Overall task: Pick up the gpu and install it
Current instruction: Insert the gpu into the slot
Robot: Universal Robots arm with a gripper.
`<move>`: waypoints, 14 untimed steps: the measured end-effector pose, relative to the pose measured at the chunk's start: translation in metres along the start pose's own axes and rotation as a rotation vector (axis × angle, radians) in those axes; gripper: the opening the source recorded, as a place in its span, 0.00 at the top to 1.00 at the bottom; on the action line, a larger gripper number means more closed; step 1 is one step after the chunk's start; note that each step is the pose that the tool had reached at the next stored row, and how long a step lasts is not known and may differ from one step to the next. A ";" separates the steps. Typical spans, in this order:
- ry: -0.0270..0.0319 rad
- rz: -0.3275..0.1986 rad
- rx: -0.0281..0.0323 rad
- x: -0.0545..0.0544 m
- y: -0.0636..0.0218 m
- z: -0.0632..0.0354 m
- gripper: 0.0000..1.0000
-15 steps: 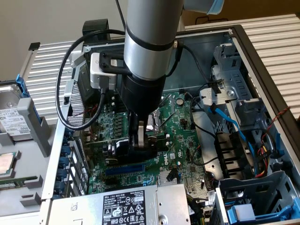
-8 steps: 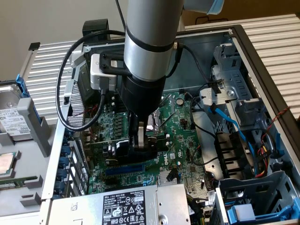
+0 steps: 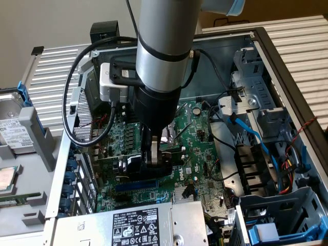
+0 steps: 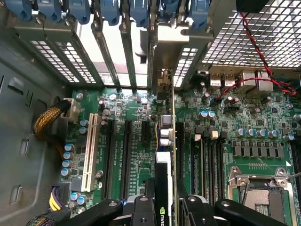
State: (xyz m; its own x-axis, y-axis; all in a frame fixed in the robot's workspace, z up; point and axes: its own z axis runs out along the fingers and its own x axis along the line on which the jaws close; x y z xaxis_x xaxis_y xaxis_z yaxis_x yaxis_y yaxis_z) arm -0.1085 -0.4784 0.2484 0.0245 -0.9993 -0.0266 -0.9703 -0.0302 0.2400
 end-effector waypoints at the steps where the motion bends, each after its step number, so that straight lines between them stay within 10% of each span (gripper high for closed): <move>1: -0.0001 0.000 0.0000 0.000 0.0001 0.0001 0.73; 14: -0.0008 0.003 0.0001 0.000 0.0033 0.0009 0.73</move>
State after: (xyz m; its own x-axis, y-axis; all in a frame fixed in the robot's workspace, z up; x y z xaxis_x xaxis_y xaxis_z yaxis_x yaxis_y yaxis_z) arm -0.1119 -0.4787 0.2483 0.0218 -0.9994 -0.0267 -0.9704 -0.0276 0.2400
